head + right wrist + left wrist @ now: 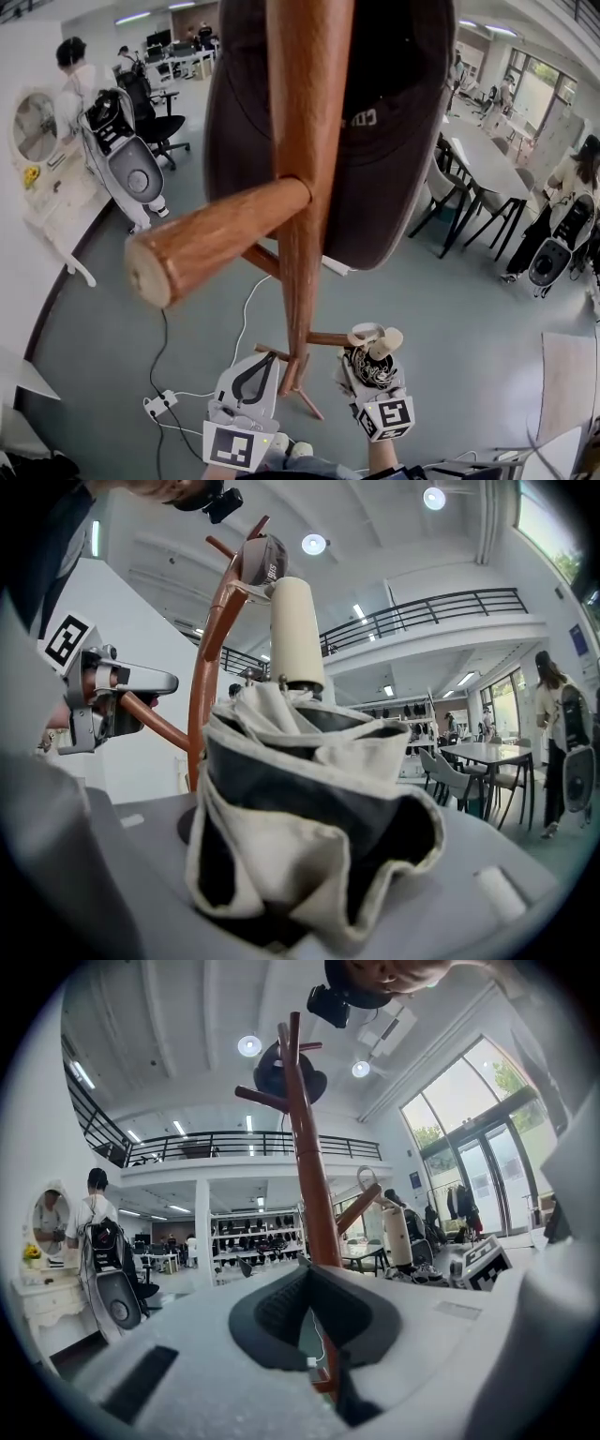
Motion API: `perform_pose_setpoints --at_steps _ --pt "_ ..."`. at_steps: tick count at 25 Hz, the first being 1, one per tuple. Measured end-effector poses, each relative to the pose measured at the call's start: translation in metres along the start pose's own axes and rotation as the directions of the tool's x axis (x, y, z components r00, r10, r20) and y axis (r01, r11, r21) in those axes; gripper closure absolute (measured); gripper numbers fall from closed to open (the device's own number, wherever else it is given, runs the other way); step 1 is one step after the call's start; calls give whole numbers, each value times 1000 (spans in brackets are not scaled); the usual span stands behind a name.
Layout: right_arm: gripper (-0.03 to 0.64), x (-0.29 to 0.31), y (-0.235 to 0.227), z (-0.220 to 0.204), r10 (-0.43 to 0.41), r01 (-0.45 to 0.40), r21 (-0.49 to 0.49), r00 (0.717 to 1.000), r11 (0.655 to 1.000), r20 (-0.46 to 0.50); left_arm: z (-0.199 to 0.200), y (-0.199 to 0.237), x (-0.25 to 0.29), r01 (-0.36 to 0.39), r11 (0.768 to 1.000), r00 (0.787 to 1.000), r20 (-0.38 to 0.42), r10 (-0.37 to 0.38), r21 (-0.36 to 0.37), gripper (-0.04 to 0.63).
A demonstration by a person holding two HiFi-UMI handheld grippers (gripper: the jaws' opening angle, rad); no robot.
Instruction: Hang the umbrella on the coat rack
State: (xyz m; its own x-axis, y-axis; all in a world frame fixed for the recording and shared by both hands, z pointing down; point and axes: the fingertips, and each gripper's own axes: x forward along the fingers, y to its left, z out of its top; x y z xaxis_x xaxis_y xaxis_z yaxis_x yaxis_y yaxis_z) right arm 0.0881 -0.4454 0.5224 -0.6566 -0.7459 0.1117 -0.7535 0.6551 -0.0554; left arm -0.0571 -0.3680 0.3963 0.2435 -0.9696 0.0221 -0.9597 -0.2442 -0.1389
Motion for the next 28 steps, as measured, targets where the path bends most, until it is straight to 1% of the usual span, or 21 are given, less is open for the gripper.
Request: perform_pose_setpoints --at_steps 3,10,16,20,23,25,28 --pt "327 -8 2 -1 2 -2 -4 1000 1000 -2 0 -2 -1 -1 1000 1000 -1 1 -26 588" --pt "327 -27 7 -14 -12 12 -5 1000 1000 -25 2 -10 -9 16 1000 1000 7 -16 -10 588" --pt "327 -31 11 -20 -11 10 -21 999 1000 -51 2 -16 -15 23 1000 1000 3 -23 -9 588" --pt "327 -33 14 -27 -7 5 -33 997 999 -75 4 -16 -19 26 1000 1000 5 -26 12 588" --pt "327 -33 17 -31 -3 0 -31 996 1000 -87 4 -14 -22 14 1000 1000 7 -14 -8 588" --pt "327 -34 17 -28 -2 0 -25 997 1000 -79 3 -14 -23 11 1000 1000 6 -11 -15 588" --pt "327 -38 15 -13 -8 7 -20 999 1000 -37 2 -14 -24 11 1000 1000 1 -11 -14 588"
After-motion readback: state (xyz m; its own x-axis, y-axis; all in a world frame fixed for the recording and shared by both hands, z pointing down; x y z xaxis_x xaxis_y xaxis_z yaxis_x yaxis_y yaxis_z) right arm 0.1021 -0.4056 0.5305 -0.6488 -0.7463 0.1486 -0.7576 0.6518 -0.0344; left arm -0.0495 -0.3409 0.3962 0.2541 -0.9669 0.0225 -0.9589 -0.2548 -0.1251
